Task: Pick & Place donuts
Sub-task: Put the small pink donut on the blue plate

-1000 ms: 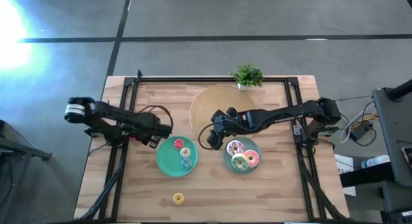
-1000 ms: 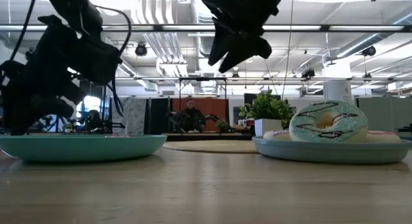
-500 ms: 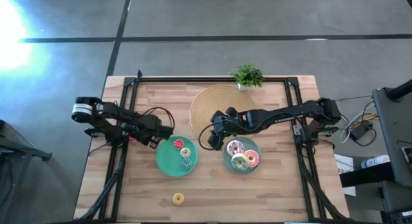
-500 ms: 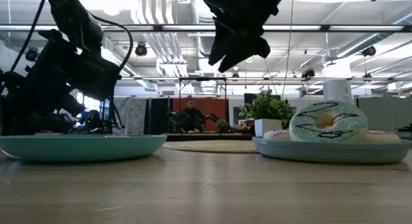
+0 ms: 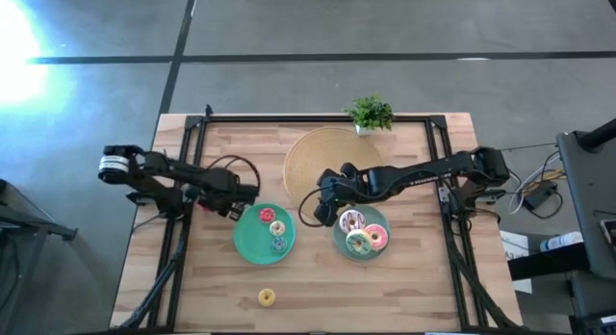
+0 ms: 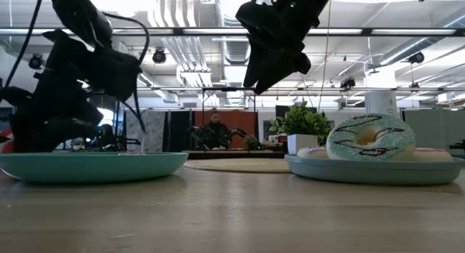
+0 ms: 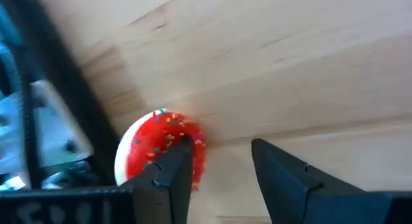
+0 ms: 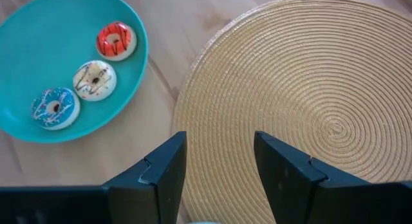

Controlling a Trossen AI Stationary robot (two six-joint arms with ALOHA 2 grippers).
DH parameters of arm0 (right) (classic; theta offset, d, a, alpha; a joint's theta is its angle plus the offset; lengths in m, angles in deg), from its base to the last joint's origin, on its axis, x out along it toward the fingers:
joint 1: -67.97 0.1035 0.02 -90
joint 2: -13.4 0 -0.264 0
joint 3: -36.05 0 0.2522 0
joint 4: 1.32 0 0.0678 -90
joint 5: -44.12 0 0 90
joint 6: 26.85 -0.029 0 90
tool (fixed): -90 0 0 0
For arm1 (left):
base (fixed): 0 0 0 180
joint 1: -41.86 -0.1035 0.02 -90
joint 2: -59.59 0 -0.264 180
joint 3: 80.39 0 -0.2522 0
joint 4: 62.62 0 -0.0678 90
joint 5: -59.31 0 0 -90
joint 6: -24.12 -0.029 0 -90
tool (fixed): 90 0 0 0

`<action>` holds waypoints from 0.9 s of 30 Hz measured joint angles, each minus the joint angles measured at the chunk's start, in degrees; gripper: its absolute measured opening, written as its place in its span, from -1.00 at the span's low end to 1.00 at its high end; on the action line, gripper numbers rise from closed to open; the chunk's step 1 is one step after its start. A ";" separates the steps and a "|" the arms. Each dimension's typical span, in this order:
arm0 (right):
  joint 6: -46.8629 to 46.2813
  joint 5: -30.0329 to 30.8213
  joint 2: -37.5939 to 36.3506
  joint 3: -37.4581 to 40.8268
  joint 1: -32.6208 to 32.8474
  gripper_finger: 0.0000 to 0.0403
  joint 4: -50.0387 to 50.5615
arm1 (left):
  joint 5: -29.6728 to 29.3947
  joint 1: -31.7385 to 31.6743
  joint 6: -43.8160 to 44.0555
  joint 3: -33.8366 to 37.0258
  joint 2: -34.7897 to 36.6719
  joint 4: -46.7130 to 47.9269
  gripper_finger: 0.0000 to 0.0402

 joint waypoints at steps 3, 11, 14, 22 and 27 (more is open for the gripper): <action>0.00 -0.02 0.00 0.00 0.00 -0.15 -0.08 | 0.34 0.00 0.96 -1.68 2.49 -3.64 -0.31; -0.02 -0.04 0.00 0.00 0.00 -0.15 -0.15 | -8.37 0.07 2.50 -9.02 9.75 -2.07 -0.31; -0.02 -0.04 0.00 0.00 0.00 -0.15 -0.18 | -10.34 -0.13 2.50 -10.31 10.64 -0.01 -0.31; -0.02 -0.04 0.00 0.02 0.00 -0.15 -0.55 | -10.81 -0.57 3.68 -6.73 8.55 5.59 -0.31; -0.03 -0.04 0.00 0.06 0.00 -0.15 -0.81 | -7.28 -0.59 4.34 -4.00 6.67 3.12 -0.31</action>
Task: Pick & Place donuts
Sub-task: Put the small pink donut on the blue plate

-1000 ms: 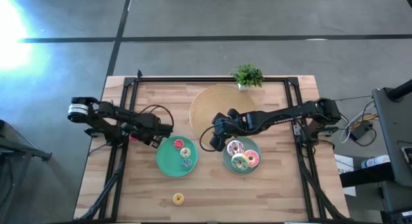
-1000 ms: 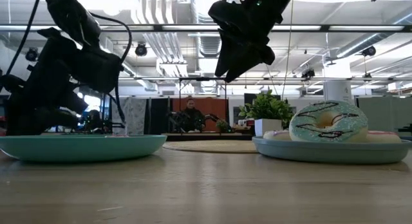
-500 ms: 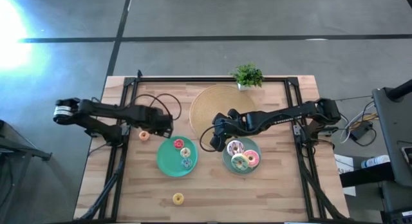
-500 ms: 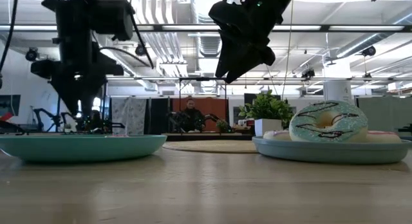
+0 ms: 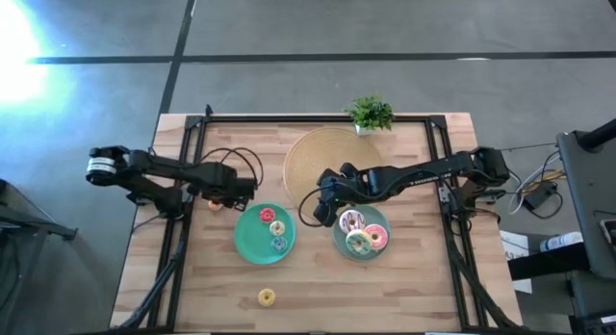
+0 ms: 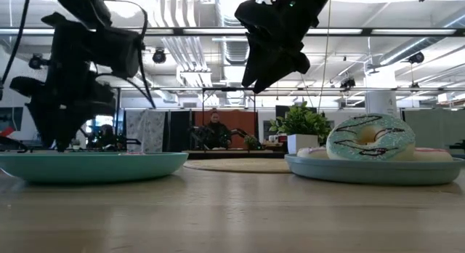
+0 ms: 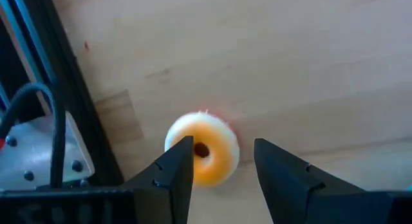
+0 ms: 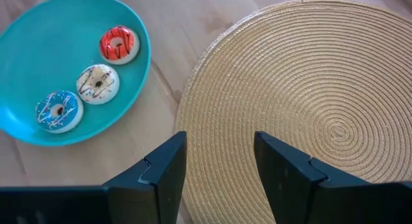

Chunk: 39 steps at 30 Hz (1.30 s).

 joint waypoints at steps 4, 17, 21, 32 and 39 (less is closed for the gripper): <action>-0.01 0.00 0.00 0.01 0.00 -0.15 -0.07 | 1.29 0.00 0.04 1.96 -1.85 -1.22 -0.31; -0.61 -0.02 0.00 0.07 0.00 -0.15 -0.15 | 2.94 0.00 -0.61 5.28 -2.92 -8.01 -0.31; -0.63 -0.02 0.00 0.07 0.00 -0.15 -0.15 | 2.91 0.02 -1.40 6.27 -2.84 -8.81 -0.35; -0.87 -0.02 0.00 0.07 0.00 -0.15 -0.17 | 1.40 0.04 -2.38 6.79 -2.91 -9.98 -0.48; -0.87 -0.02 0.00 0.09 0.00 -0.15 -0.39 | -0.15 0.02 -2.53 5.00 -2.97 -9.87 -0.88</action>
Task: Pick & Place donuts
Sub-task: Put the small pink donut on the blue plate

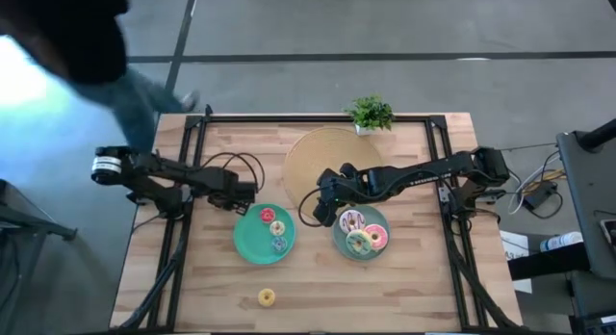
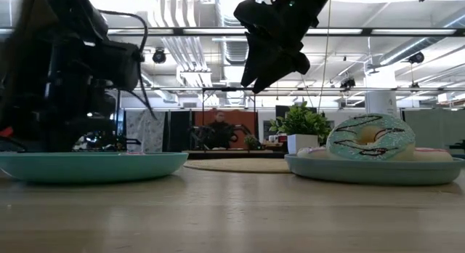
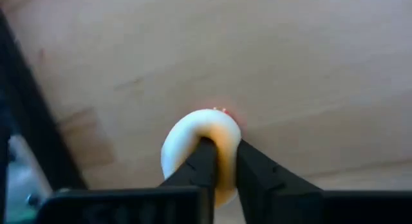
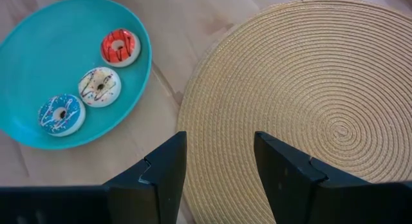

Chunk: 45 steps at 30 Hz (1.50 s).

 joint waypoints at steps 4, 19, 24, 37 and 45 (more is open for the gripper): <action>0.66 -0.77 0.00 0.00 0.00 -0.15 -0.16 | -0.77 -0.02 -2.14 -3.12 0.84 -0.98 -0.97; 15.13 -6.12 -0.52 -0.77 0.95 -0.16 -7.74 | 27.67 -1.03 -17.00 -5.34 14.20 -47.68 -1.00; 23.93 -10.47 -0.87 -1.10 1.31 -0.19 -16.56 | 29.46 -0.88 -17.13 -4.66 14.10 -54.00 -1.00; 32.48 -10.42 -0.74 -1.57 1.25 0.15 -16.98 | 32.13 0.47 -15.26 -4.91 10.36 -59.04 -1.00; 36.11 -10.78 -0.74 -1.57 1.01 0.28 -16.79 | 32.93 0.43 -17.04 -9.80 3.45 -59.12 -1.00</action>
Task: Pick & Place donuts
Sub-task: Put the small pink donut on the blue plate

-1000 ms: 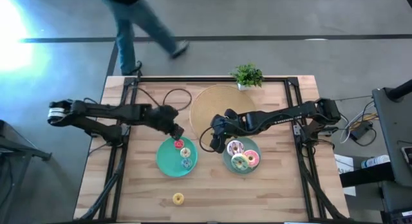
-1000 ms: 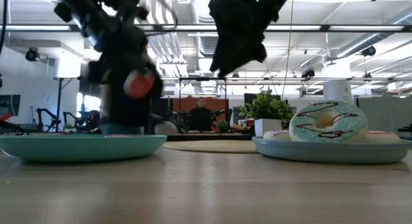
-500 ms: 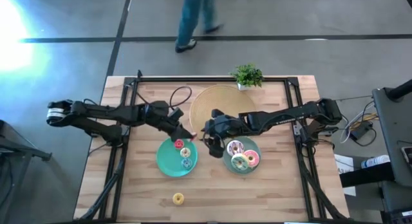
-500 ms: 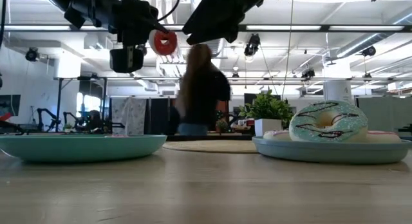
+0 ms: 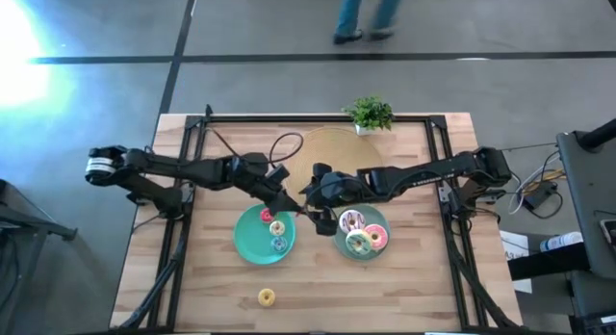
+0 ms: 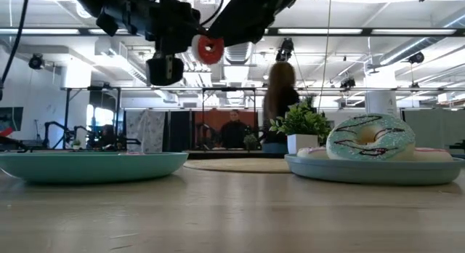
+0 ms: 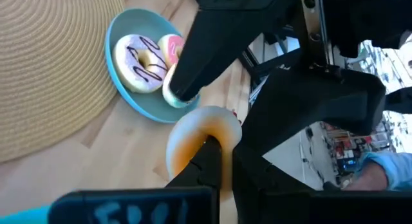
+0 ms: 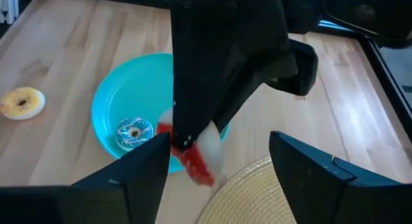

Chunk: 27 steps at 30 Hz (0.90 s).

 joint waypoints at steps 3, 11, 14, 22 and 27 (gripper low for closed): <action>-0.02 -0.49 0.00 0.02 -0.13 0.25 1.05 | 0.41 -0.21 -1.21 -1.41 -1.83 0.33 -1.00; -1.84 -2.29 0.02 0.02 -0.53 0.10 3.81 | 0.53 -1.12 -1.88 -2.24 -1.83 2.06 -1.00; -2.08 -3.29 0.02 0.02 -0.75 0.04 4.03 | 0.49 -1.36 -1.23 -2.24 -1.64 1.73 -1.00; -2.01 -3.30 0.02 0.03 -0.76 -0.28 3.96 | 0.16 -1.35 1.04 -2.56 -2.03 1.57 -1.00; -2.38 -3.05 0.02 0.07 -0.85 -0.57 4.39 | -4.04 -1.31 1.54 -2.58 -1.84 1.66 -0.88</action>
